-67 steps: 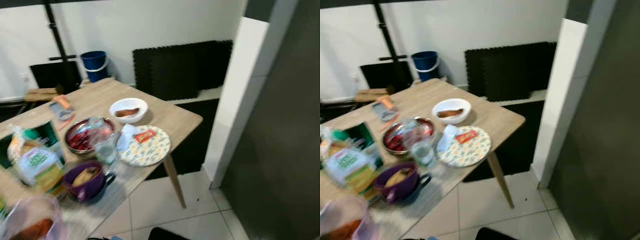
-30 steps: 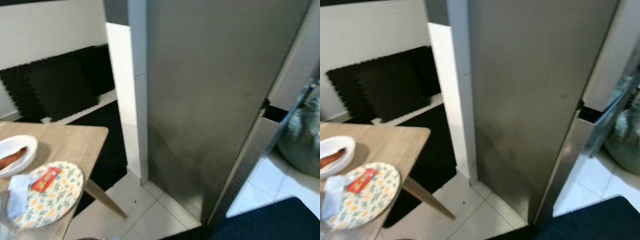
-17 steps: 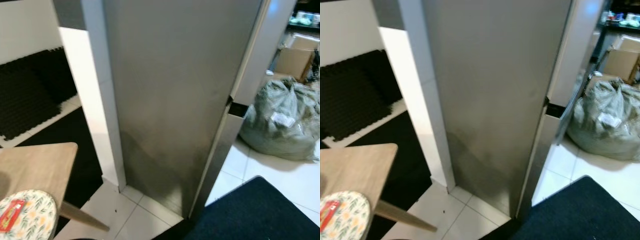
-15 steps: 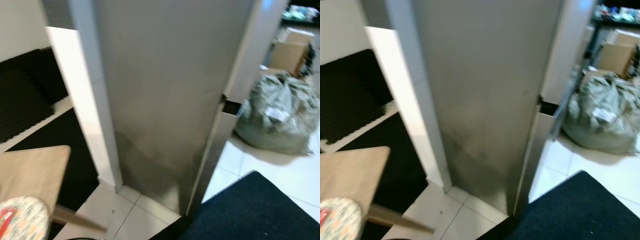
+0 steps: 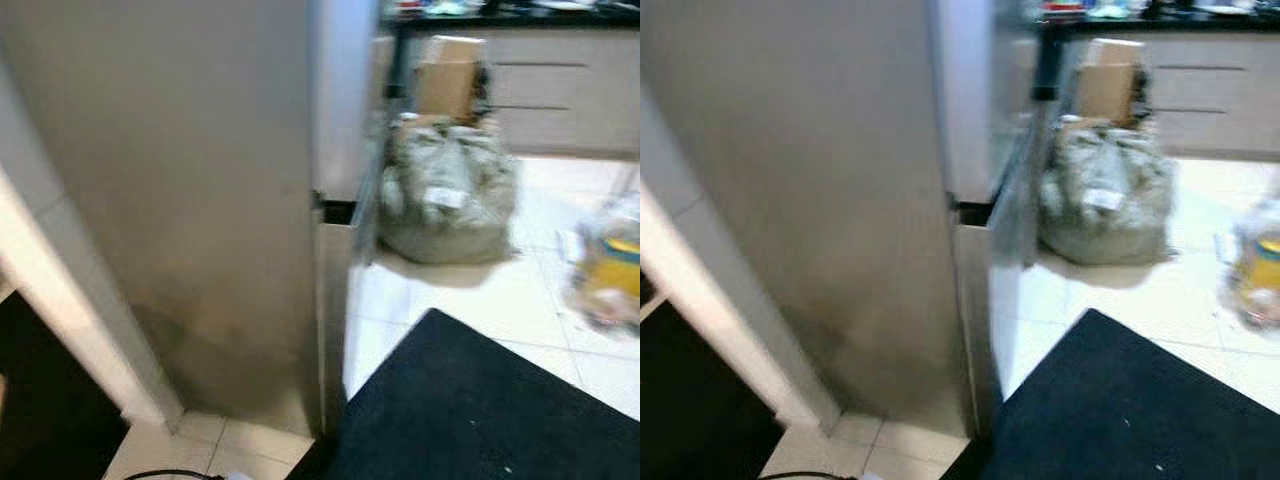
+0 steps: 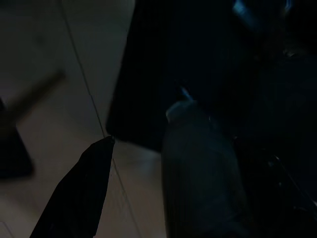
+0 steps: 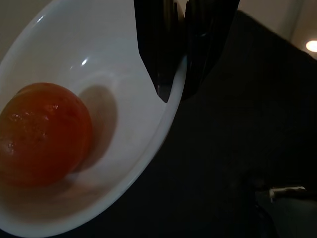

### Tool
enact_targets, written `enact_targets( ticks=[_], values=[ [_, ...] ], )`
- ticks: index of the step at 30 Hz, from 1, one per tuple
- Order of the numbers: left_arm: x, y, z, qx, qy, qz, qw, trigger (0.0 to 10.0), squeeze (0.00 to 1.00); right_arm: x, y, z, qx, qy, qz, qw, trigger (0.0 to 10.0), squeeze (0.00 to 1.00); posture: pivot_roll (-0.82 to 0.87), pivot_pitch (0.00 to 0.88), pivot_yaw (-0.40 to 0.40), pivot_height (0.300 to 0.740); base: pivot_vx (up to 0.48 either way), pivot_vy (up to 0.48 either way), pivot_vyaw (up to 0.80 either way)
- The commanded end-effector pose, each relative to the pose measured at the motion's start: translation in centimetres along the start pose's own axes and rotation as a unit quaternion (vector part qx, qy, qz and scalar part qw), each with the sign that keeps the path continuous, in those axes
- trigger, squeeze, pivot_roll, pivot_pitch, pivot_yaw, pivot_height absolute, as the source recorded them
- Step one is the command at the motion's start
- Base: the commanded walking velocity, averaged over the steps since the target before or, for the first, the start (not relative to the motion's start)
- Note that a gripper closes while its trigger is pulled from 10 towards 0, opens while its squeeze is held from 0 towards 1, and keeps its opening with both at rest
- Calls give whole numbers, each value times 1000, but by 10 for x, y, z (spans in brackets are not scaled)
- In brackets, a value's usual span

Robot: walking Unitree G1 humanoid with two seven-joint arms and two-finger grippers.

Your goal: Restocking fridge

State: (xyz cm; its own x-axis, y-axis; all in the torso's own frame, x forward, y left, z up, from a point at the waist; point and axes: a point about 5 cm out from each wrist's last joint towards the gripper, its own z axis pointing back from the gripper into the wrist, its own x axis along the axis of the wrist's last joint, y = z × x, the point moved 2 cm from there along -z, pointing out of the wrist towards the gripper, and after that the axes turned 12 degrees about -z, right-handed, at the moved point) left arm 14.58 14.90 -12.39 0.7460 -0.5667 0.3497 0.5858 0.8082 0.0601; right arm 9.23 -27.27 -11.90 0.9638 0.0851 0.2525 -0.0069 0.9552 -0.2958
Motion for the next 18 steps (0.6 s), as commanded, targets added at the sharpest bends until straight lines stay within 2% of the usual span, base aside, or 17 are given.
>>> enact_targets(
  ticks=[1,10,18],
  values=[
    [-11,0,1,2,15,2,1000,10000,0,2,3,0,3,-3,1,1000,10000,0,-174,0,58,740,0,0,-788],
    [-11,1,1,6,16,0,1000,10000,0,1,4,0,5,-4,2,1000,10000,0,-177,0,58,740,0,0,-768],
    [-10,0,1,4,14,-6,1000,10000,0,2,5,0,8,-7,8,1000,10000,0,-178,0,58,740,0,0,0]
  ],
)
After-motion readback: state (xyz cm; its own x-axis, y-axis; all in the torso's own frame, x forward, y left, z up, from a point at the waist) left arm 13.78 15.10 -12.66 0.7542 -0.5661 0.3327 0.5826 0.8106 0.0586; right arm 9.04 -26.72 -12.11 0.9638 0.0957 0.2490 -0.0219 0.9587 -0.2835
